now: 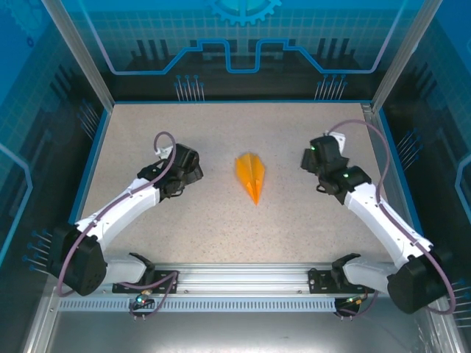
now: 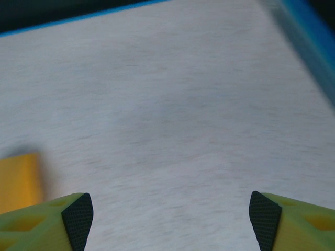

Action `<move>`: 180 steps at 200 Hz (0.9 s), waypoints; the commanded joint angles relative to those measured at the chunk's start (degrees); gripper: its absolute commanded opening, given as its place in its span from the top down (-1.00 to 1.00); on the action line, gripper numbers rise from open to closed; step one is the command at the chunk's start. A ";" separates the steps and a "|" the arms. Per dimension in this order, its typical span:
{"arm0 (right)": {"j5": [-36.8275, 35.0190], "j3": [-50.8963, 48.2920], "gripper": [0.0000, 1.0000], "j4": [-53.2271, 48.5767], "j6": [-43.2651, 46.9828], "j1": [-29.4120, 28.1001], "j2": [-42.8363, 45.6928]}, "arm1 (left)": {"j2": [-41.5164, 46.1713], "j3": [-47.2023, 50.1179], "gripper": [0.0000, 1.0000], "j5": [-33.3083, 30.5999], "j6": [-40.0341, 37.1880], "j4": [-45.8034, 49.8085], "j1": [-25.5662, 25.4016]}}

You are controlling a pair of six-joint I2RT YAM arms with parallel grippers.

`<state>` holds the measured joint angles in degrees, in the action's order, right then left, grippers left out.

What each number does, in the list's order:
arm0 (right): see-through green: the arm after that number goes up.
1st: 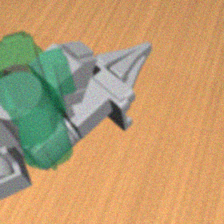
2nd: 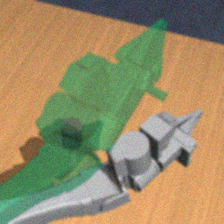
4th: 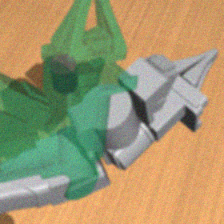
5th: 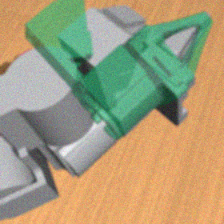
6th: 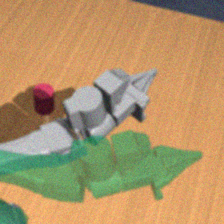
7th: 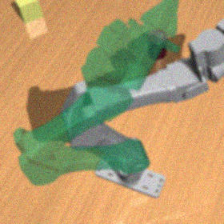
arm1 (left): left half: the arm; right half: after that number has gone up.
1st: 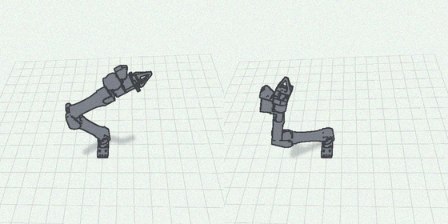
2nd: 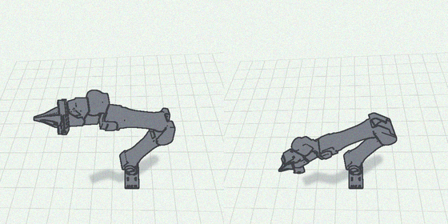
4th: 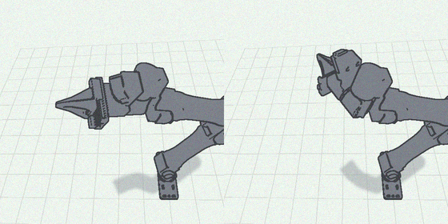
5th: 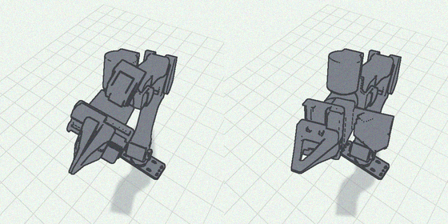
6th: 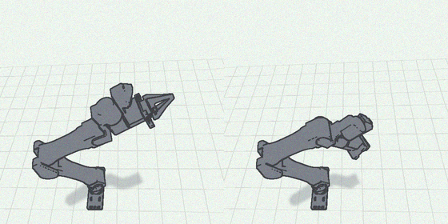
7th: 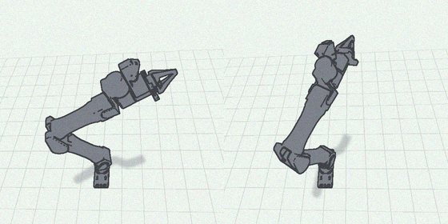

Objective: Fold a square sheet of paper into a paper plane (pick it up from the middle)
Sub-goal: Move the paper plane to the center of the table, then reset both arms

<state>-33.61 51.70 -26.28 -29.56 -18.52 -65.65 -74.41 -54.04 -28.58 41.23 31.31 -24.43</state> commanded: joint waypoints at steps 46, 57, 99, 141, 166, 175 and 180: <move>8.38 -14.88 -0.67 28.61 20.52 13.10 -7.92 | 0.29 10.24 -0.97 -14.81 -17.53 -21.53 10.93; 10.14 -15.68 -0.66 32.73 21.80 13.53 -10.07 | -0.53 11.71 -0.97 -14.44 -19.31 -25.56 12.79; 16.00 -16.34 -0.66 44.41 25.24 15.14 -17.24 | -5.95 12.92 -0.97 -10.56 -28.15 -37.71 16.34; 23.01 -17.58 -0.65 51.89 24.71 16.84 -19.45 | -9.92 17.32 -0.97 -1.46 -37.83 -53.19 18.33; 25.82 -18.94 -0.66 55.15 27.71 15.49 -20.09 | -10.05 24.12 -0.97 3.95 -37.80 -63.88 19.74; 25.11 -20.16 -0.69 56.74 28.33 14.92 -19.72 | -11.02 26.73 -0.98 4.95 -38.55 -69.79 19.94; 25.00 -20.77 -0.72 57.69 28.48 14.66 -19.46 | -10.47 26.73 -0.97 6.23 -38.61 -68.87 19.94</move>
<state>-11.29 33.71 23.75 -3.86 -2.92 -84.99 -83.99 -31.53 -29.47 5.89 -24.38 -5.45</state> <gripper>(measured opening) 0.843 0.987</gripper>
